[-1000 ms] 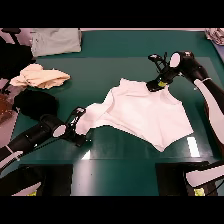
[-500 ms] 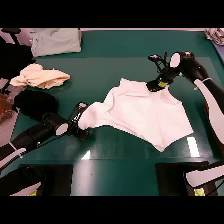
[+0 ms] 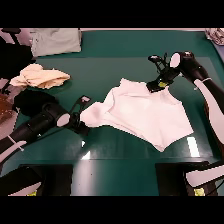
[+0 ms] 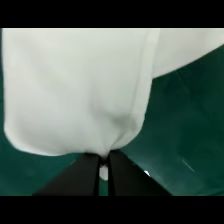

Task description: Fold the shirts.

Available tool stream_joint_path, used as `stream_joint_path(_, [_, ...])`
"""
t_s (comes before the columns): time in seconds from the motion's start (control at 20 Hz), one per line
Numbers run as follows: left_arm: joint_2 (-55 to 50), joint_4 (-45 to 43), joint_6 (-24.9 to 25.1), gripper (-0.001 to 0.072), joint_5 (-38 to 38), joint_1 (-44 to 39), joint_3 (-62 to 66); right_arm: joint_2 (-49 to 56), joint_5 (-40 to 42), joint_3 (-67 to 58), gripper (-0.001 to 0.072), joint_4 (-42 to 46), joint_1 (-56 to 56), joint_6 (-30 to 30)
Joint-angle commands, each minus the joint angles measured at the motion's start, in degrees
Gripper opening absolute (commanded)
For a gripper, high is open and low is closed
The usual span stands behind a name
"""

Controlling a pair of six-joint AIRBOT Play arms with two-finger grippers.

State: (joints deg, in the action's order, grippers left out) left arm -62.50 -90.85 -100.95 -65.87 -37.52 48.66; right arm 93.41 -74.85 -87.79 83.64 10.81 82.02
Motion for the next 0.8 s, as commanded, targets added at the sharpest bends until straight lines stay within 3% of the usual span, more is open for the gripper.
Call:
stream_joint_path(0.0, [0.1, -1.9, 0.4, 0.0027, -10.8, 0.0, 9.0, -0.3, -1.5, 0.0, 0.0019, 0.0, 0.0, 0.0])
stream_joint_path(0.1, [0.1, -4.5, 0.2, 0.0027, -13.1, 0.0, 13.2, -1.6, -1.6, 0.0, 0.0019, 0.0, -0.7, 0.0])
stream_joint_path(0.3, [0.1, -17.6, -3.7, 0.0027, -15.4, 0.1, 20.4, -8.7, -1.5, 0.0, 0.0019, -0.1, -4.3, -1.5])
stream_joint_path(0.6, [0.1, -16.3, -5.7, 0.0027, -14.9, 5.3, 23.9, -21.6, -1.3, 0.0, 0.0019, -0.1, -9.8, -1.6])
stream_joint_path(0.75, [0.0, -13.4, -5.5, 0.0027, -10.4, 9.1, 25.0, -25.4, 0.5, 0.0, 0.0019, -0.1, -10.8, -1.6])
